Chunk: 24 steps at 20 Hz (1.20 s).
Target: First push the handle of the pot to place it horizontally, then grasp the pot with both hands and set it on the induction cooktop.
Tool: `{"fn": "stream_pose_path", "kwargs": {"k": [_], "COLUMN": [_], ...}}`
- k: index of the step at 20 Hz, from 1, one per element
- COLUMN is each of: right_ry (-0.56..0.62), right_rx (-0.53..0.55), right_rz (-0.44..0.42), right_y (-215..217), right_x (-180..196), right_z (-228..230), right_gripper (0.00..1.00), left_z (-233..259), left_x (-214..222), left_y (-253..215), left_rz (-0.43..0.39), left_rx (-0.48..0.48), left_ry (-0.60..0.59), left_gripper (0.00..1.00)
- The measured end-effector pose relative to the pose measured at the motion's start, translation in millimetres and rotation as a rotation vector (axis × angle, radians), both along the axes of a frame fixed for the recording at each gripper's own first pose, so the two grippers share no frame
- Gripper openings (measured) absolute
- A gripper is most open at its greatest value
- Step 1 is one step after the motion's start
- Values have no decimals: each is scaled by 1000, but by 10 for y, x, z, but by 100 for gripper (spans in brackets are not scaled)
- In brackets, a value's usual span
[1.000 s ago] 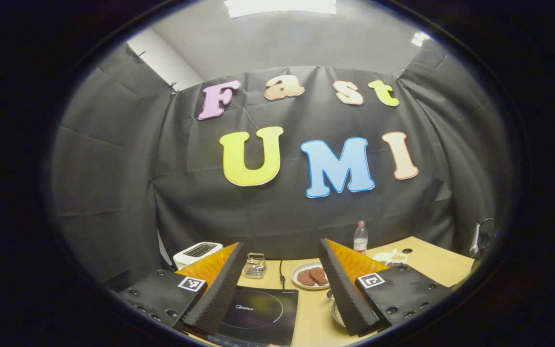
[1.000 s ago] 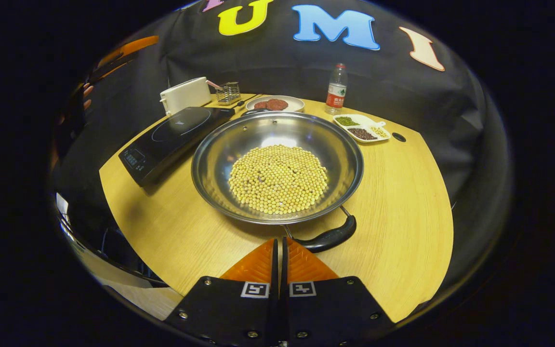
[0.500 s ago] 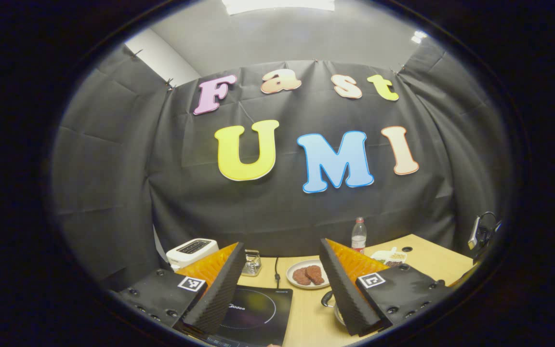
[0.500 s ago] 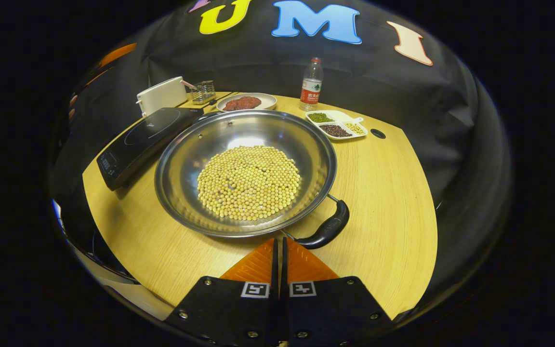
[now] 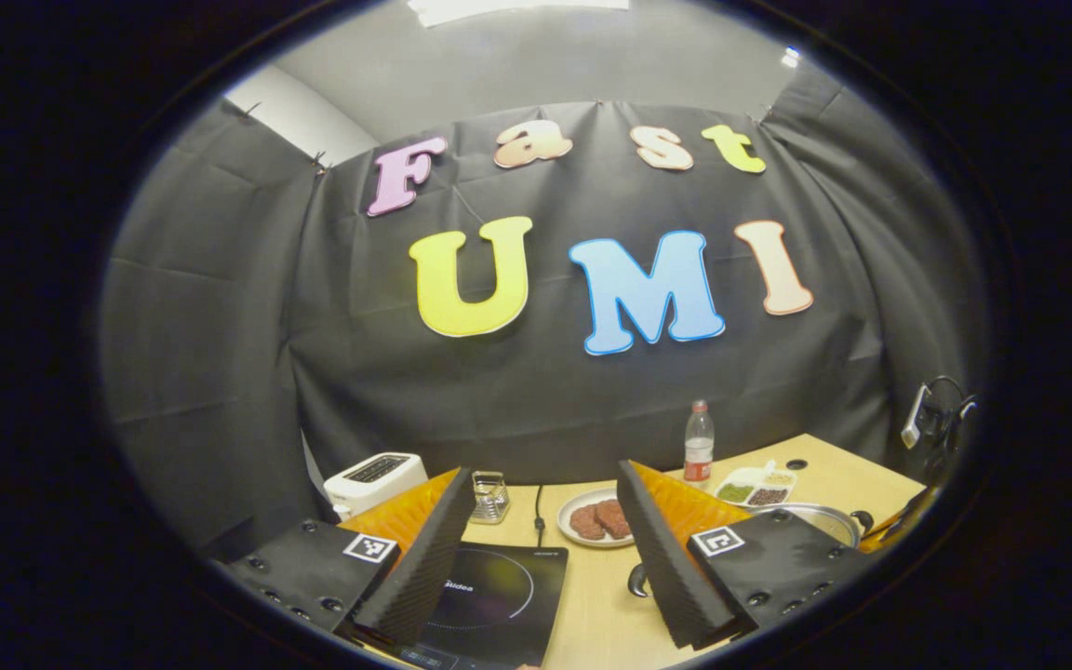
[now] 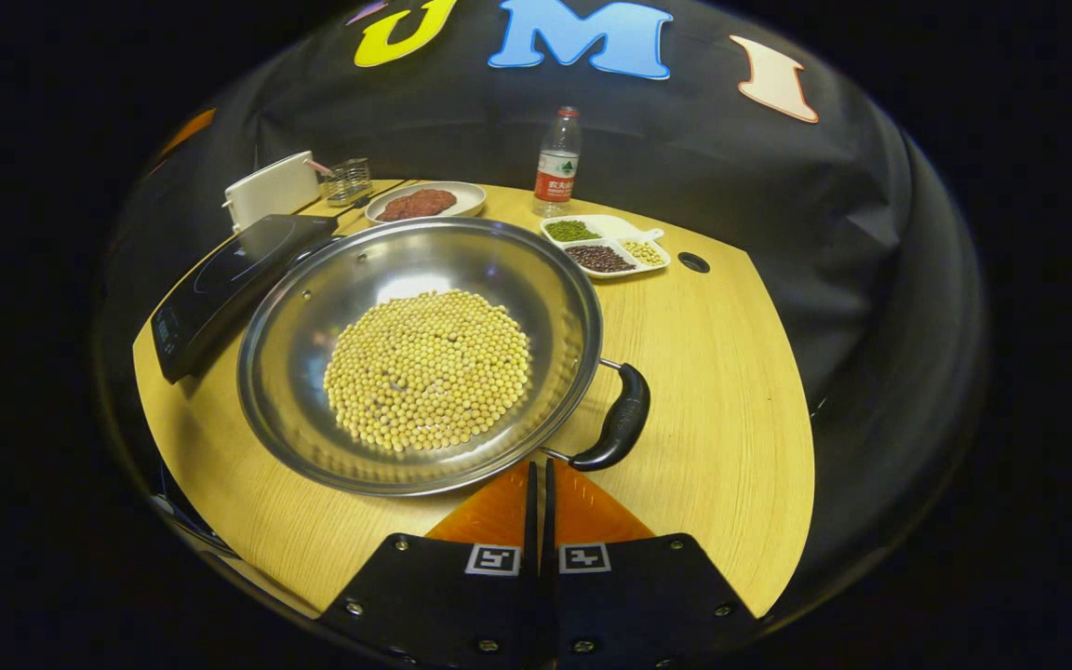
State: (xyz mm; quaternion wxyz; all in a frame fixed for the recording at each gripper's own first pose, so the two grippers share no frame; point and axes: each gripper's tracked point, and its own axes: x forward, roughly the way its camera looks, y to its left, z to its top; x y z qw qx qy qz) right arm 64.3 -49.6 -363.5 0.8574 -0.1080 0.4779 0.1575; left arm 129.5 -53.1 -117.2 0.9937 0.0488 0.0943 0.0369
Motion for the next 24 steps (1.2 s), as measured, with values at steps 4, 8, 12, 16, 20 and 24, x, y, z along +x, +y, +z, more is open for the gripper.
{"fn": "stream_pose_path", "kwargs": {"k": [4,8,12,16,20,24], "right_ry": [-83,-131,-220,-280,-269,-240], "right_rx": [-7,26,72,81,85,101], "right_rz": [-51,-83,-155,-234,-266,-275], "right_y": [-74,-105,-147,-195,-189,-127], "right_x": [191,293,399,520,560,609], "right_z": [85,228,498,606,543,431], "right_gripper": [1,1,71,96,96,96], "left_z": [-155,-331,-633,-1038,-1429,-1787], "left_x": [-10,-17,31,141,280,367], "left_y": [-57,-132,-287,-508,-638,-822], "left_rz": [3,-10,-59,-153,-187,-224], "left_rx": [11,11,-24,-98,-129,-142], "left_ry": [30,66,117,212,297,385], "left_gripper": [93,99,99,100,100,100]}}
